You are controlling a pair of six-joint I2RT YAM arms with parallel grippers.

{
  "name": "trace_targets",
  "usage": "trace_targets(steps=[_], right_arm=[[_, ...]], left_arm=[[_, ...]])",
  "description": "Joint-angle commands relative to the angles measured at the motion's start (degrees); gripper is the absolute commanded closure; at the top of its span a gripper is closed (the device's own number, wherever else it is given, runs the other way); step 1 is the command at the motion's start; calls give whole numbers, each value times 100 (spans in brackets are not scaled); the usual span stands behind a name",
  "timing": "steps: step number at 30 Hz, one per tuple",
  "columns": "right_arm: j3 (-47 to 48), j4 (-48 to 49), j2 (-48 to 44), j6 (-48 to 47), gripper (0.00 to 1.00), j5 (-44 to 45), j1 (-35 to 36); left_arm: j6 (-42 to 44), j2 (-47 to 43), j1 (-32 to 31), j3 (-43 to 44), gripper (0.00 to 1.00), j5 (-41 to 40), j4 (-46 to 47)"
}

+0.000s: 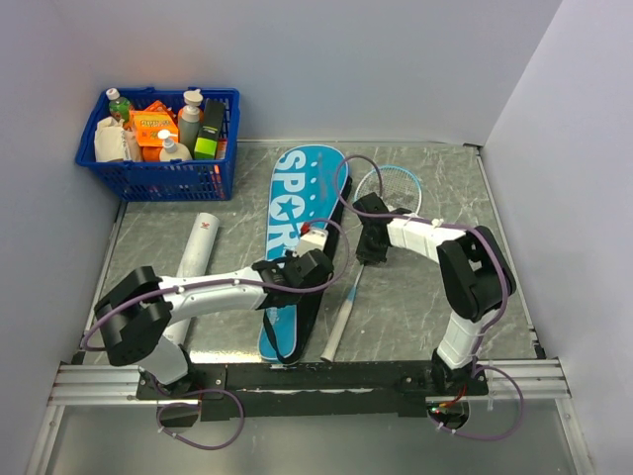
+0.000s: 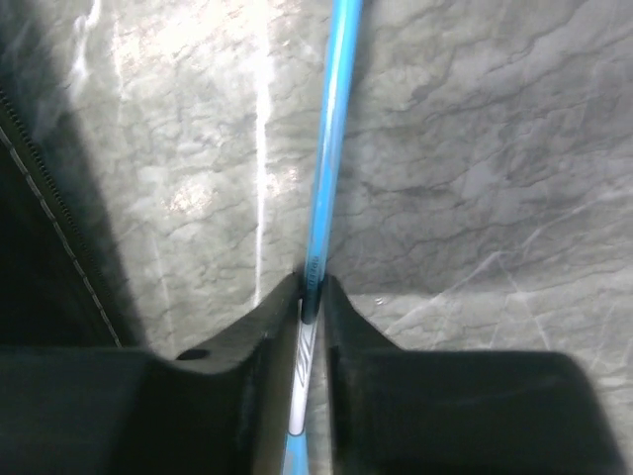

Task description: Pack up the badminton gear

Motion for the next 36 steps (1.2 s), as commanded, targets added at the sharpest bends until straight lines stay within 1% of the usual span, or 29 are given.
trace_targets(steps=[1,2,3,6,13,18,20,24,27,28,32,36], right_arm=[[289,-242,246,51,93,169,-55],[315,-286,246,34,99,186,-73],[324,-278,237,34,100,213,-90],[193,-208,-25,-10,100,265,-134],[-168,-550,-1247,-124,100,547,-126],[-554,-770,-2247,-247,100,319,-82],[-703,-954,-2512,-274,100,248,-12],[-897,-1271,-3197,-257,100,64,217],[-1029,-1499,-3514,-169,100,-24,594],[-1064,-1561,-3550,-90,100,2,830],[-1178,-1781,-3638,191,100,125,1384],[-1416,-1702,-3726,376,100,72,1649]], left_arm=[[-71,-503,160,-125,99,101,511],[-71,-538,186,-160,99,128,590],[-71,-573,239,-239,99,172,625],[-89,-661,327,-345,99,295,722],[8,-723,485,-363,99,401,810],[-1,-767,634,-345,99,603,916],[-10,-784,704,-319,99,664,942],[-62,-793,819,-249,99,831,1004],[-159,-811,889,-187,99,910,1030],[-194,-811,898,-170,99,919,1021],[-405,-934,916,-161,99,814,1004],[-545,-1127,916,-196,99,656,969]])
